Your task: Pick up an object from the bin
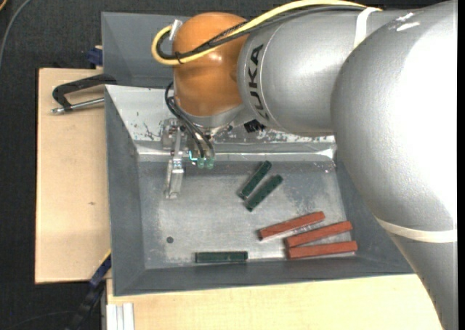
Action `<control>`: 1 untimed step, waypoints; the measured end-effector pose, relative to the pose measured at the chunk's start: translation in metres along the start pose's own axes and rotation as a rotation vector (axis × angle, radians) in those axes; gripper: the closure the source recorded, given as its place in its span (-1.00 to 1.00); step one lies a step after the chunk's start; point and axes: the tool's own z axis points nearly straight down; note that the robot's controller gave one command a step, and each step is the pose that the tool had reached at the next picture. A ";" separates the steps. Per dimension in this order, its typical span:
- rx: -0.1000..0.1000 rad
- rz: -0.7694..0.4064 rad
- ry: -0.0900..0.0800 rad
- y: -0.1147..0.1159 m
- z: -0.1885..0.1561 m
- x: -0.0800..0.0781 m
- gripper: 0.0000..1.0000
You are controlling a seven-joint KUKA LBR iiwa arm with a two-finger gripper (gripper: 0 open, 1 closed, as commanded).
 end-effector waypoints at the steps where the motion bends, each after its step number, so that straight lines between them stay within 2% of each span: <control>1: 0.001 -0.195 -0.019 -0.071 -0.078 0.002 -1.00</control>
Offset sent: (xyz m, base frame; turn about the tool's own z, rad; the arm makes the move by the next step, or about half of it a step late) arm -0.0040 -0.0696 0.0739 -0.1981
